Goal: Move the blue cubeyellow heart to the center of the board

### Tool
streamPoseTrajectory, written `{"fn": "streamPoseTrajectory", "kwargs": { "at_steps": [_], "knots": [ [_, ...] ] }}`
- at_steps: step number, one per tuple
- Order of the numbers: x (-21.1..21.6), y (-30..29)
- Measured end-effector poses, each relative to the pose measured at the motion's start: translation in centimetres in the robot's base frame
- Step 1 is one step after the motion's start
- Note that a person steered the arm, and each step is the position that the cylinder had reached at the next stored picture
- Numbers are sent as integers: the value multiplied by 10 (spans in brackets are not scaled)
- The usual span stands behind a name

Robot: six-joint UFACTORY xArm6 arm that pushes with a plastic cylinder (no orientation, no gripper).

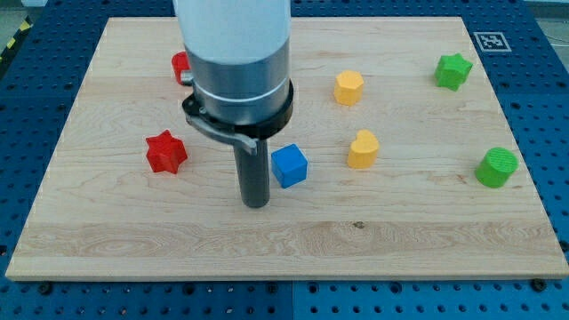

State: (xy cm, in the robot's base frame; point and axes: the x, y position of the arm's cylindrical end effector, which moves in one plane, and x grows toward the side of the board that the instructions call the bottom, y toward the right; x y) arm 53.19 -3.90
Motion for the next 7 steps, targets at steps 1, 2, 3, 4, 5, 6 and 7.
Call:
{"fn": "streamPoseTrajectory", "kwargs": {
  "at_steps": [1, 2, 3, 4, 5, 6, 7],
  "knots": [
    [-8, 4],
    [-9, 27],
    [-35, 36],
    [-39, 36],
    [-14, 57],
    [-26, 85],
    [-56, 74]
  ]
}}
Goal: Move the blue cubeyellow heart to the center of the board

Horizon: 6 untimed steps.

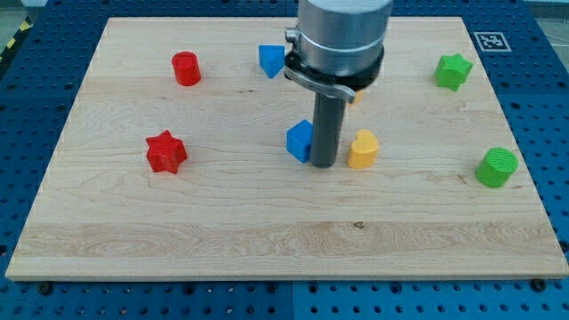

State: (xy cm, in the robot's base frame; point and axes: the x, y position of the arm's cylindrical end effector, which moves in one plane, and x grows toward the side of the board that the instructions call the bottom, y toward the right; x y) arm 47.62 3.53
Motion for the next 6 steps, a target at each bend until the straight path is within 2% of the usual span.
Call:
{"fn": "streamPoseTrajectory", "kwargs": {
  "at_steps": [1, 2, 3, 4, 5, 6],
  "knots": [
    [-22, -28],
    [-16, -23],
    [34, -6],
    [41, 32],
    [13, 50],
    [-15, 22]
  ]
}}
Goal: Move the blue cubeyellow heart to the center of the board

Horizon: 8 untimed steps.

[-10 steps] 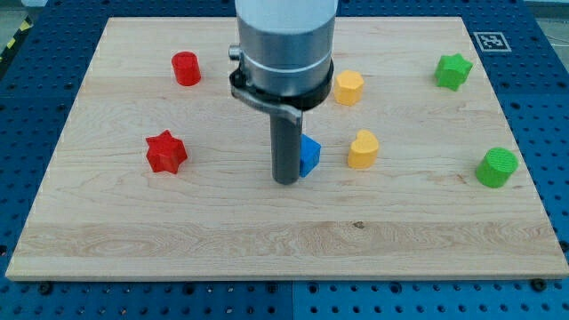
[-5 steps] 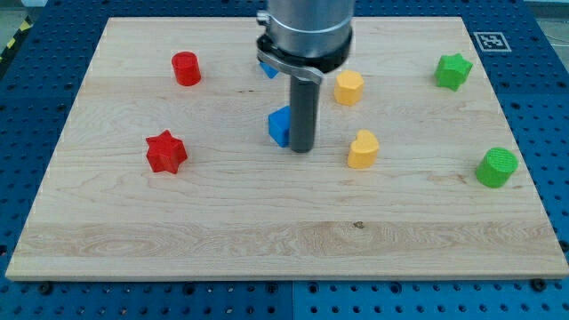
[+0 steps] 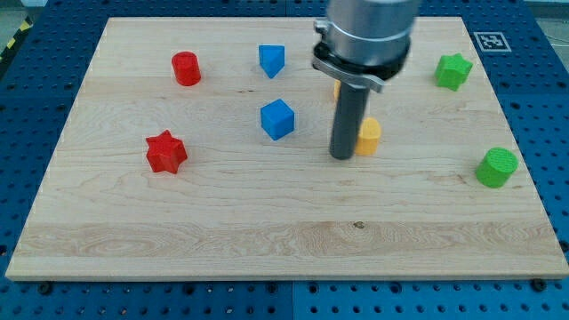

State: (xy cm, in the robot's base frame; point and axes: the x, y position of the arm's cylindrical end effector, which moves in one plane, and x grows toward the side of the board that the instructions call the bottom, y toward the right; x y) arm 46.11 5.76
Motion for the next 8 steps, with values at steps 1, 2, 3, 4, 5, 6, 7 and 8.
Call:
{"fn": "streamPoseTrajectory", "kwargs": {
  "at_steps": [1, 2, 3, 4, 5, 6, 7, 8],
  "knots": [
    [-20, -6],
    [14, 28],
    [49, 56],
    [51, 85],
    [12, 96],
    [-9, 71],
    [-9, 30],
    [-8, 33]
  ]
}}
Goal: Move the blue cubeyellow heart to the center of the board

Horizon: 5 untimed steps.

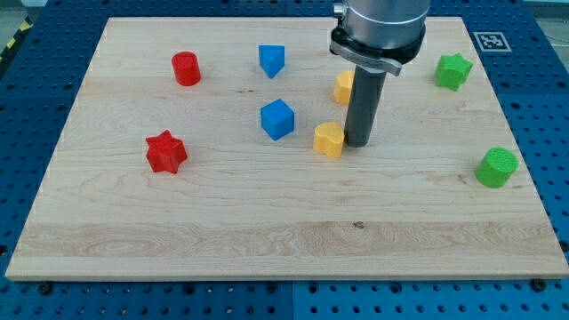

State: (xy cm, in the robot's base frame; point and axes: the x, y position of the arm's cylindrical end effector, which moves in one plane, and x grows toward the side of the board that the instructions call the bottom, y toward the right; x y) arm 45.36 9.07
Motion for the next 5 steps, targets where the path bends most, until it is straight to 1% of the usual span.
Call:
{"fn": "streamPoseTrajectory", "kwargs": {
  "at_steps": [2, 3, 4, 5],
  "knots": [
    [29, -9],
    [30, -36],
    [16, -53],
    [-7, -53]
  ]
}}
